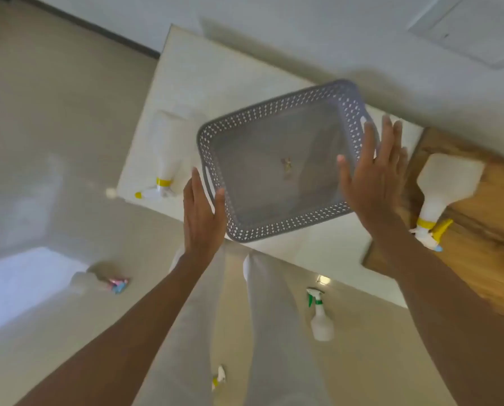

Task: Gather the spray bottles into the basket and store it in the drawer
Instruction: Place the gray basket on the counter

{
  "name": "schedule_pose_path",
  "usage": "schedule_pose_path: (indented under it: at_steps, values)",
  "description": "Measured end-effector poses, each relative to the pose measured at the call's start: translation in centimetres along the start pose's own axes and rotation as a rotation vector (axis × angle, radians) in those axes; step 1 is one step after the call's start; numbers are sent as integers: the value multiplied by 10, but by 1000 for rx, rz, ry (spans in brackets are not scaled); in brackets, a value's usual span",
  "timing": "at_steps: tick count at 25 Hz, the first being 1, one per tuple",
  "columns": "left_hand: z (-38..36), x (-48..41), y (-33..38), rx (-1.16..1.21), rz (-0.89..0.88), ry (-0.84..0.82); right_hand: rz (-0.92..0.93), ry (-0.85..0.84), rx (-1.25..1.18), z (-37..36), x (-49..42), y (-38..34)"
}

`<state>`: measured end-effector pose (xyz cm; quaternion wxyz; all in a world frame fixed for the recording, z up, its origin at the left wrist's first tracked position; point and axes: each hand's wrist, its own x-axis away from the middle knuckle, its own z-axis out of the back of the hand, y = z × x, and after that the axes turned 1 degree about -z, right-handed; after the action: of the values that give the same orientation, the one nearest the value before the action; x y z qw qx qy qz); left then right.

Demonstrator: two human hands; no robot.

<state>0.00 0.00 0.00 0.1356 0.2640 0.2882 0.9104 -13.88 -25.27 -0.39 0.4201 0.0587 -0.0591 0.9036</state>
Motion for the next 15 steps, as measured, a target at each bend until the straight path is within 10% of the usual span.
schedule_pose_path:
  at_steps: [15]
  values:
    - [-9, -71, 17, 433, 404, 67, -371, 44, -573, -13, -38, 18]
